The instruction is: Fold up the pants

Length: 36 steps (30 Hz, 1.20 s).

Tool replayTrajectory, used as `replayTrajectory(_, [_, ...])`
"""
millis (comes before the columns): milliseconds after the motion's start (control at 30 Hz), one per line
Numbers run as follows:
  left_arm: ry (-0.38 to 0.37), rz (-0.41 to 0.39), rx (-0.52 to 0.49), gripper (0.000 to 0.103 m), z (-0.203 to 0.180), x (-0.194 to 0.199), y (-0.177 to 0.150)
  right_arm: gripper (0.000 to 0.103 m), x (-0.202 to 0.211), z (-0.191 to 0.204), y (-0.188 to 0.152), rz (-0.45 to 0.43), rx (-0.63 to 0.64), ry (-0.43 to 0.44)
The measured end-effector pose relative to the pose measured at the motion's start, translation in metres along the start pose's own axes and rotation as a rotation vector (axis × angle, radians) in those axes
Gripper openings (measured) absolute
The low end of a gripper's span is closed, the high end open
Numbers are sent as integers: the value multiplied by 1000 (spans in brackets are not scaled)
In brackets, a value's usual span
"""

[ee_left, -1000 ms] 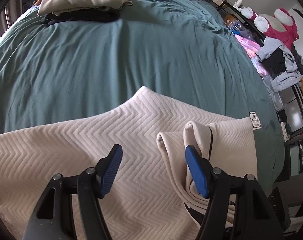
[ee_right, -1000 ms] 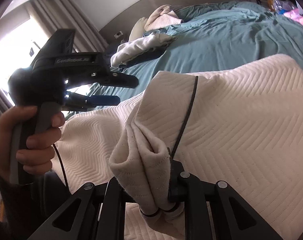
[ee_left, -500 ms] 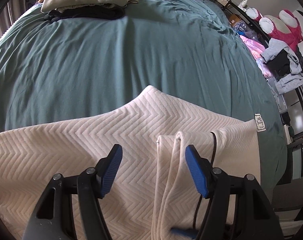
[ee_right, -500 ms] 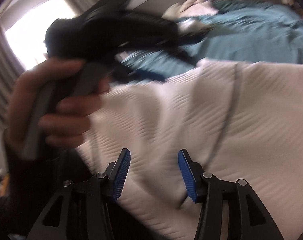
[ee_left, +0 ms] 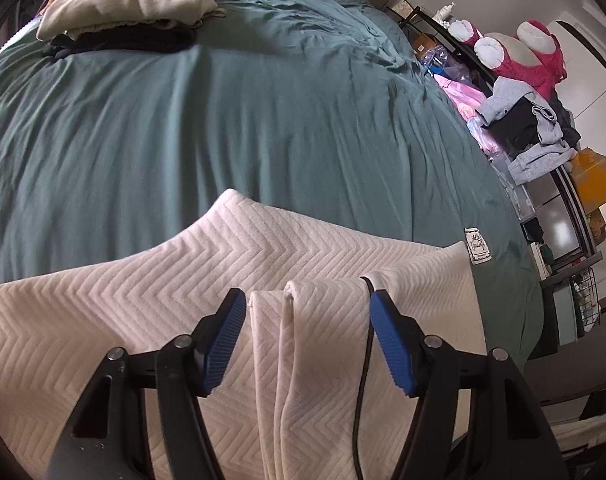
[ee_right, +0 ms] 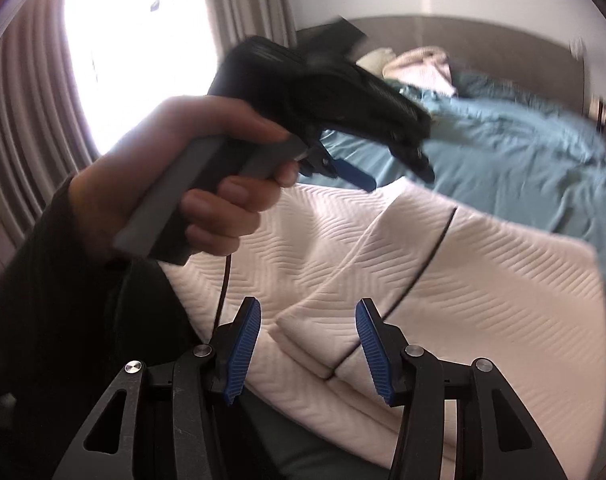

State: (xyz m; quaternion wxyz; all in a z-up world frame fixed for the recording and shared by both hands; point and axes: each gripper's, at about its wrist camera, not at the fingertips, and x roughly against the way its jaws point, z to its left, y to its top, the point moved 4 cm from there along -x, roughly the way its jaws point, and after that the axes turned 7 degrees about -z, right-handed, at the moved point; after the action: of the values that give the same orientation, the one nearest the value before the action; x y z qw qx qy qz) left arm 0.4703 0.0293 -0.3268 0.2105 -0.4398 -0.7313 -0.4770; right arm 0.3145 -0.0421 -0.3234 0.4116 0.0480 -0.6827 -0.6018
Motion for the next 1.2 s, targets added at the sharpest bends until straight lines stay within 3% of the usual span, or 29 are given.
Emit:
replayTrajectory(67, [-3,14,-4,45,-1,-9,1,103,2,4,-3,-1,58,-37])
replayTrajectory(167, [-10,35,5,38,0,-22,2,103,-1,7,-5,12,150,-99])
replayTrajectory(300, [13,26,27,36,2,-35,6,103,-13,20,-9,34,220,-117])
replayTrajectory(367, [18,3,30,25,2,-33,8,103,-17,22,-13,45,243,-126])
replayTrajectory(467, [14,-14,22,19,1,-26,9,103,-21,24,-18,50,290,-147])
replayTrajectory(700, [-33,-37,47,15,5,-9,10,103,-28,35,-25,21,389,-219])
replayTrajectory(933, [-39,-33,53,15,5,-11,8,103,-51,50,-38,46,511,-252])
replayTrajectory(1200, [-34,-33,49,15,6,-10,8,103,-63,30,-30,47,402,-244])
